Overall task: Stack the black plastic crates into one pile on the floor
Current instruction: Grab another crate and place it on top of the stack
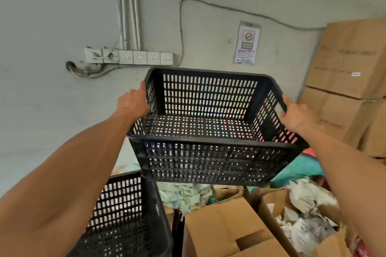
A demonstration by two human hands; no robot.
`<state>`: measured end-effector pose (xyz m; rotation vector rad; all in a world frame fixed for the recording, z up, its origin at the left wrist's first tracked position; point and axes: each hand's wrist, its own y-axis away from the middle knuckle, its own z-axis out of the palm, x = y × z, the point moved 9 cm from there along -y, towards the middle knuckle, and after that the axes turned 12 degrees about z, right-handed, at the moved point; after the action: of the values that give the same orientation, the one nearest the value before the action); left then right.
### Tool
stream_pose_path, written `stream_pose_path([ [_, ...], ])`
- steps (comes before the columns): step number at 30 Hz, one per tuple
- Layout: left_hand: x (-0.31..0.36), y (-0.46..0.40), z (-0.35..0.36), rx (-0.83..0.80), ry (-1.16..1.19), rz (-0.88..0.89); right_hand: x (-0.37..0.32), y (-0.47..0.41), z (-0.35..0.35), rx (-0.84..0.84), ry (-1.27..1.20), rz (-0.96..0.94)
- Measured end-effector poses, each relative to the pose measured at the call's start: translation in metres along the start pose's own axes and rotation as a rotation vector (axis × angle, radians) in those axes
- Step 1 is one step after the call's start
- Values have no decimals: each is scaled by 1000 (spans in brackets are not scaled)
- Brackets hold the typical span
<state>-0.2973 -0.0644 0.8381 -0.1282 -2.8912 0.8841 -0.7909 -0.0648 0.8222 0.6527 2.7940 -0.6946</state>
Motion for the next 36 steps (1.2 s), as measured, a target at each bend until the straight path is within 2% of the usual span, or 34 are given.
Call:
stream_pose_path([
  [7, -111, 43, -73, -49, -95, -92, -121, 44, -10, -87, -3, -125],
  [18, -263, 157, -116, -193, -268, -277, -260, 158, 30, -278, -22, -282],
  [27, -329, 215, -110, -294, -272, -319, -312, 225, 66, -361, 34, -349],
  [36, -337, 207, -95, -364, -250, -265, -315, 223, 79, -388, 110, -337],
])
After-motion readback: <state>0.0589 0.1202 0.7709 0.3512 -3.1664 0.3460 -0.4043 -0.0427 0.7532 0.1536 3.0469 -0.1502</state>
